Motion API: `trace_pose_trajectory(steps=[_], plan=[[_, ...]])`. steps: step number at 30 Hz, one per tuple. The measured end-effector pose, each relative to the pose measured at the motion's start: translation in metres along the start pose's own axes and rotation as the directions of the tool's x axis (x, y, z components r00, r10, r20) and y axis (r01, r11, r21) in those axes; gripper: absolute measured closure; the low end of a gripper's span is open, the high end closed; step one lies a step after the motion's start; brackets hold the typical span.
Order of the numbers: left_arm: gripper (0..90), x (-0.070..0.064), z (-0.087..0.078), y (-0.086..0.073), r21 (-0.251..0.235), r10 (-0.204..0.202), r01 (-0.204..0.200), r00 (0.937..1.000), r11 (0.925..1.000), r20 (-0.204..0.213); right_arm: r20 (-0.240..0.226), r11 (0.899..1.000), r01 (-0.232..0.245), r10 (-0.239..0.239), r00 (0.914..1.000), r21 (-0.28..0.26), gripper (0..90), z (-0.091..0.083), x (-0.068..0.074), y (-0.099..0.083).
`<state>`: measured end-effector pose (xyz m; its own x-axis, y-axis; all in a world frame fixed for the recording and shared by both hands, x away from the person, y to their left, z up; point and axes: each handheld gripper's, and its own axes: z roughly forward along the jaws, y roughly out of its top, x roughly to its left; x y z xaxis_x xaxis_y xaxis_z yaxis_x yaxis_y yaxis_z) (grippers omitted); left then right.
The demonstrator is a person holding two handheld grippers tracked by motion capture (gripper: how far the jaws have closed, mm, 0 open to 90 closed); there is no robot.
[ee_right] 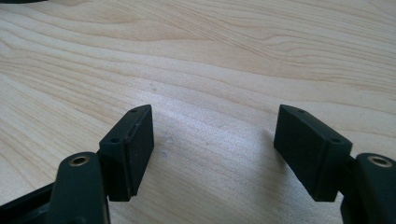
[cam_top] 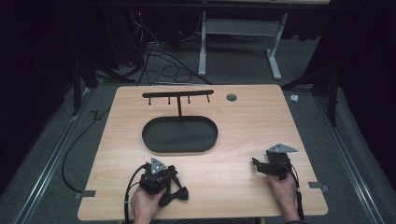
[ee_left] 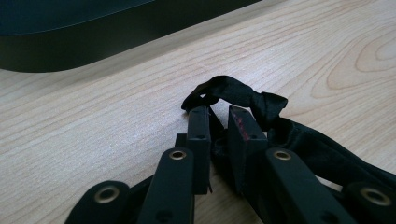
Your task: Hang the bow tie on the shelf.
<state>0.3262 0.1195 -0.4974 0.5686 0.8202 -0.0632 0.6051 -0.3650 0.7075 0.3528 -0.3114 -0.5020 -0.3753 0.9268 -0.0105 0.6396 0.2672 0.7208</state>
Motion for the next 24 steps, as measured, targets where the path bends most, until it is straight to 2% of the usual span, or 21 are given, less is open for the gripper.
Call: trace_pose_trajectory(steps=[8, 15, 24], plan=[[85.4, 0.001, -0.001, 0.0, -0.002, -0.004, 0.004, 0.9998, 1.0, 0.018, -0.001, 1.0, -0.001, 0.001, 1.0, 0.0, 29.8, 0.0, 0.0, 0.0], [86.2, 0.003, -0.001, 0.002, -0.004, -0.015, 0.016, 0.9992, 0.9999, 0.037, -0.002, 1.0, 0.003, -0.003, 1.0, -0.002, 29.7, 0.0, -0.001, 0.0], [86.5, 0.0, -0.011, 0.01, -0.022, 0.016, -0.015, 0.9987, 0.9997, 0.049, -0.003, 1.0, 0.004, -0.004, 1.0, -0.002, 29.7, 0.0, -0.001, 0.0]])
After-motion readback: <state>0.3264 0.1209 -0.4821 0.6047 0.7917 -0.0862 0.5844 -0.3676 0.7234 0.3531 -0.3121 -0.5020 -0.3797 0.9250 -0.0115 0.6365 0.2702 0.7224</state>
